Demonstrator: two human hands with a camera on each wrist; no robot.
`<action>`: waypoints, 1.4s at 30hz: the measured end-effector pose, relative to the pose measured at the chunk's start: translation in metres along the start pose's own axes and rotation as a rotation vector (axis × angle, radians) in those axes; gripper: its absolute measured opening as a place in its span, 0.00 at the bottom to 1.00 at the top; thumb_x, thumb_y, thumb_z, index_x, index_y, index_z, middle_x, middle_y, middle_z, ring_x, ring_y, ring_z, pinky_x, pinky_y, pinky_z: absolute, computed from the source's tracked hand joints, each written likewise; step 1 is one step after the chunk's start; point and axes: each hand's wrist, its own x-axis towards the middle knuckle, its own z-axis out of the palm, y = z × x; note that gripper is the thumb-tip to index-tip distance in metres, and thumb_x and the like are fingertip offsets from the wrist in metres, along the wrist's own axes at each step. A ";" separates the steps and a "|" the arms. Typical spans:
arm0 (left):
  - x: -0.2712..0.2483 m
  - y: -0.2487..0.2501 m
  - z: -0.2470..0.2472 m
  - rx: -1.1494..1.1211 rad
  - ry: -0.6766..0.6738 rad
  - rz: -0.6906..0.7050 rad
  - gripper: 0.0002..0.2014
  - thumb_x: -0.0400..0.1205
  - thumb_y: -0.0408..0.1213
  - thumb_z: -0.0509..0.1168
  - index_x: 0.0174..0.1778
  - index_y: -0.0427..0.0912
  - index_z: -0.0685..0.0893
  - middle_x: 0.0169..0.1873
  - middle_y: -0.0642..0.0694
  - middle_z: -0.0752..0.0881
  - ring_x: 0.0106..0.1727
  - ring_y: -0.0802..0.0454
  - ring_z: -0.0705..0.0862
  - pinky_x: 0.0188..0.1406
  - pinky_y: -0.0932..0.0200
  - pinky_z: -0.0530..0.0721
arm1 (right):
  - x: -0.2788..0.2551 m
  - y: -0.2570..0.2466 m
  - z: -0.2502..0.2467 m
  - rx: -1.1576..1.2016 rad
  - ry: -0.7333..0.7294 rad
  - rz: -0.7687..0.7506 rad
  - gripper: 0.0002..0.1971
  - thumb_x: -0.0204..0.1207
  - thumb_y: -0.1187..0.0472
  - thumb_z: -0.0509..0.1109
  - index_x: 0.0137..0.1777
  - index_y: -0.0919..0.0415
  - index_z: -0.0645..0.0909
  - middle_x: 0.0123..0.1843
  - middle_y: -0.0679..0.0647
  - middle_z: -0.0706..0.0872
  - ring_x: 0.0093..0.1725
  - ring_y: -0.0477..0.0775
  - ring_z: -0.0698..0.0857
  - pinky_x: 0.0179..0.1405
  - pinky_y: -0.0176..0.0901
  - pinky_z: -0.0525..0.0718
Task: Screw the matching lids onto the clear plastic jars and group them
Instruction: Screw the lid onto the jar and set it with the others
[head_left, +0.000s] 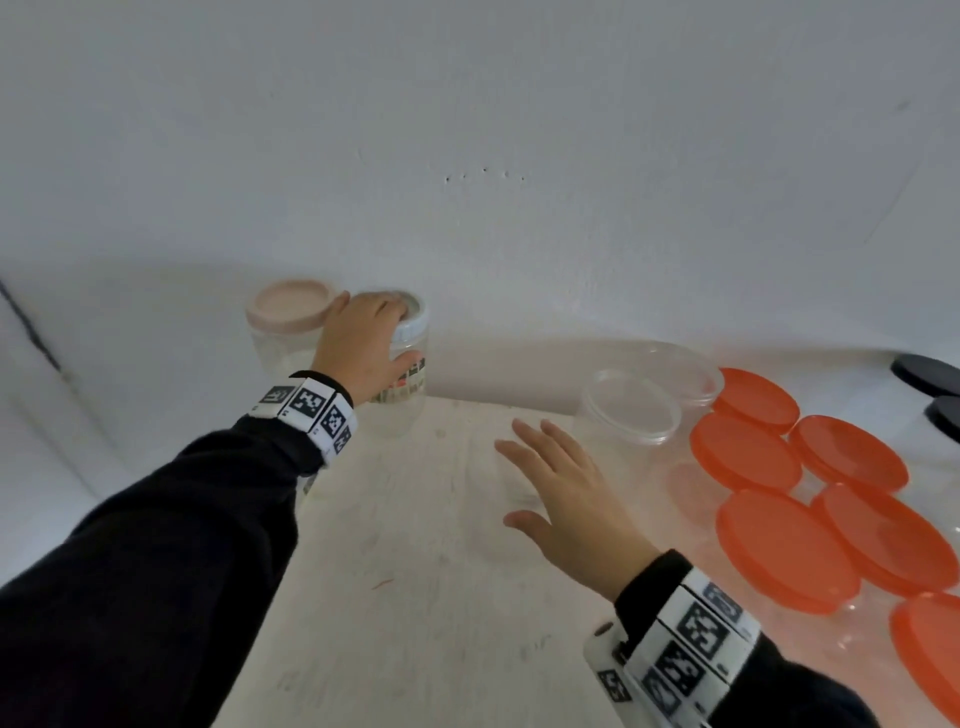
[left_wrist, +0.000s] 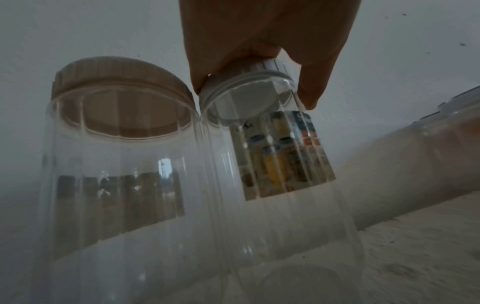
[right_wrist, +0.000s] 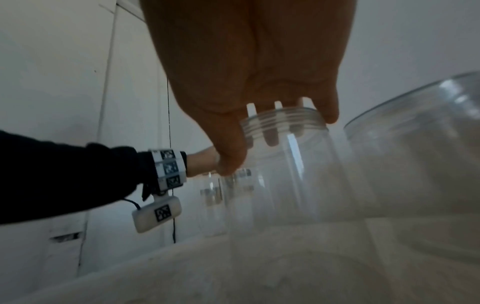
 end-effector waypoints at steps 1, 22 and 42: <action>0.000 0.000 0.000 -0.004 0.000 -0.002 0.27 0.76 0.47 0.70 0.67 0.37 0.77 0.68 0.43 0.77 0.70 0.44 0.72 0.76 0.44 0.55 | 0.013 -0.002 0.003 -0.016 0.010 -0.002 0.34 0.80 0.49 0.64 0.82 0.48 0.52 0.84 0.47 0.47 0.83 0.53 0.42 0.82 0.51 0.46; -0.001 -0.002 0.006 -0.034 0.045 -0.033 0.25 0.76 0.48 0.69 0.66 0.40 0.77 0.65 0.46 0.78 0.70 0.46 0.72 0.76 0.48 0.52 | 0.132 -0.007 0.029 -0.067 0.133 0.099 0.32 0.82 0.47 0.58 0.82 0.54 0.51 0.84 0.56 0.49 0.82 0.61 0.45 0.80 0.59 0.51; 0.000 -0.002 0.002 -0.025 0.013 -0.033 0.25 0.75 0.48 0.71 0.64 0.37 0.78 0.63 0.43 0.79 0.68 0.43 0.73 0.75 0.45 0.58 | 0.062 0.030 -0.017 -0.070 0.245 0.284 0.31 0.81 0.44 0.58 0.81 0.53 0.55 0.84 0.54 0.42 0.83 0.59 0.39 0.77 0.66 0.40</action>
